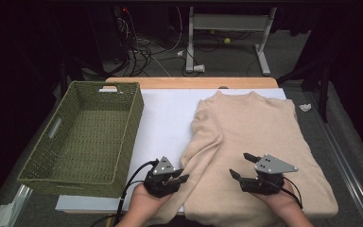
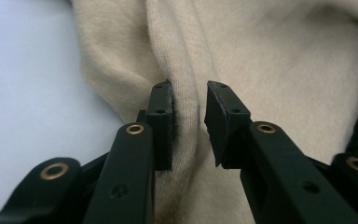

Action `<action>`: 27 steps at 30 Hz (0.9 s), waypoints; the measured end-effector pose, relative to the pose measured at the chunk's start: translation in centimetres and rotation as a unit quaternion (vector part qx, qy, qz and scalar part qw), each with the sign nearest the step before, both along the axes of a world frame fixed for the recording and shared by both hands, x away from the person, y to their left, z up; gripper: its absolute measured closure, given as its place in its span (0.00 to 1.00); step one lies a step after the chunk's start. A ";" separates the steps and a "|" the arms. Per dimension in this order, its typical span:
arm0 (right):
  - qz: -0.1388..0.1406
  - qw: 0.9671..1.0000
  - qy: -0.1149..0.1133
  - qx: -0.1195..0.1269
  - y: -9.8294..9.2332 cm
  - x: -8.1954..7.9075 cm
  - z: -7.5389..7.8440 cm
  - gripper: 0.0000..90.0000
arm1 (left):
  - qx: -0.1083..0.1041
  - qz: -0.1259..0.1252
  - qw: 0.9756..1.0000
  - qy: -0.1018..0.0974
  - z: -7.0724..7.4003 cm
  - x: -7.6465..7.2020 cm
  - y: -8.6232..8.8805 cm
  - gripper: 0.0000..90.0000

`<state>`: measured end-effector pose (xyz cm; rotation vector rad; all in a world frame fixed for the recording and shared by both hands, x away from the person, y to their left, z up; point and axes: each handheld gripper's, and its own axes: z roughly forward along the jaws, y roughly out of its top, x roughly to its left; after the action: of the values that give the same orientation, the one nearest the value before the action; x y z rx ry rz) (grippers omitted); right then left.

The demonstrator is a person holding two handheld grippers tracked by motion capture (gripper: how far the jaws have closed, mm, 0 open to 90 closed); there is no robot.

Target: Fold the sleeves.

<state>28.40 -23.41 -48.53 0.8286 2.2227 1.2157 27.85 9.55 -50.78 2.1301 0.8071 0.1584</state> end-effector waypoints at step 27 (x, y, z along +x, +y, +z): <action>0.027 0.999 0.002 0.017 -0.2 -0.7 0.6 0.25 | -0.079 -0.048 0.995 -0.042 4.7 5.8 -11.2 0.88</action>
<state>27.71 -23.64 -47.95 0.7902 2.2465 1.2814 33.64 -1.65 -46.09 1.9945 0.6455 0.1278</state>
